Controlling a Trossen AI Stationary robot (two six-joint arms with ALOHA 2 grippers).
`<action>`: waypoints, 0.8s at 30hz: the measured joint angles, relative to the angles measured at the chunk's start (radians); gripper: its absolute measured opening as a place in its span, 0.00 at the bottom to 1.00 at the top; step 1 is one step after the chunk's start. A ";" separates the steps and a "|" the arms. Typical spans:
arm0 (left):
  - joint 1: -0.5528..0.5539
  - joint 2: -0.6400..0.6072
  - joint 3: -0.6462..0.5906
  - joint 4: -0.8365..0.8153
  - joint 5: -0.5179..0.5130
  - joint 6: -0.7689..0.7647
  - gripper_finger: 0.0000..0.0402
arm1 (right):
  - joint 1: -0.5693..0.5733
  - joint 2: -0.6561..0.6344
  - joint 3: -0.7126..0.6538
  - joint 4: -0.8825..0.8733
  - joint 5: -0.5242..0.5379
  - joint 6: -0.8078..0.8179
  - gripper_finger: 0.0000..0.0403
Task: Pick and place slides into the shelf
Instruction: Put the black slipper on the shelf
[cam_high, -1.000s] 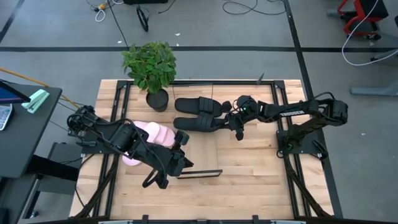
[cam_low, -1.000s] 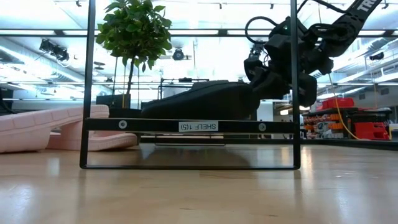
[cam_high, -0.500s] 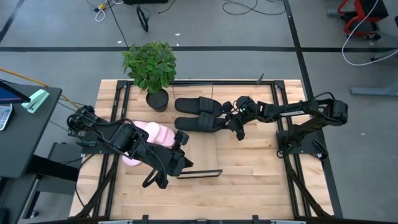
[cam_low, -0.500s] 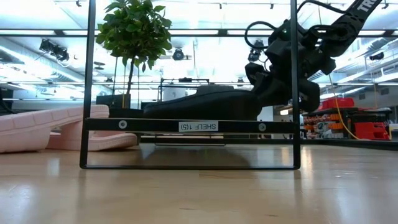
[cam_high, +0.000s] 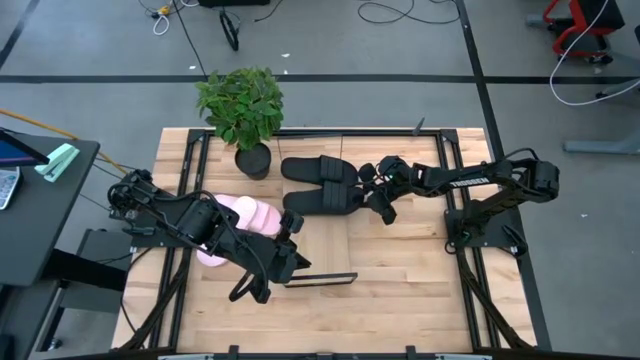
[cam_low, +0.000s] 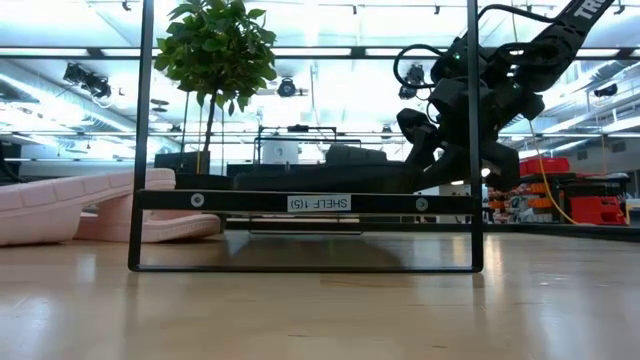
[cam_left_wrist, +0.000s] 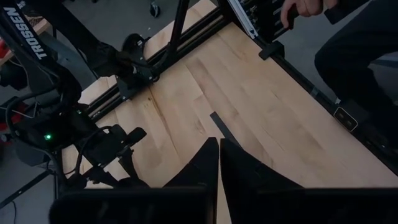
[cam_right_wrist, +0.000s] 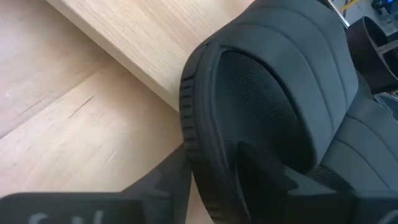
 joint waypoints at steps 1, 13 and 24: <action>0.000 0.000 0.000 0.000 0.000 0.000 0.06 | 0.000 0.000 0.000 0.001 0.000 0.004 0.35; 0.000 0.000 0.000 0.000 0.000 -0.025 0.08 | 0.003 0.000 0.002 -0.002 0.036 0.013 0.48; 0.000 0.000 0.000 0.000 0.021 -0.026 0.08 | 0.003 0.000 0.003 -0.041 0.052 0.059 0.50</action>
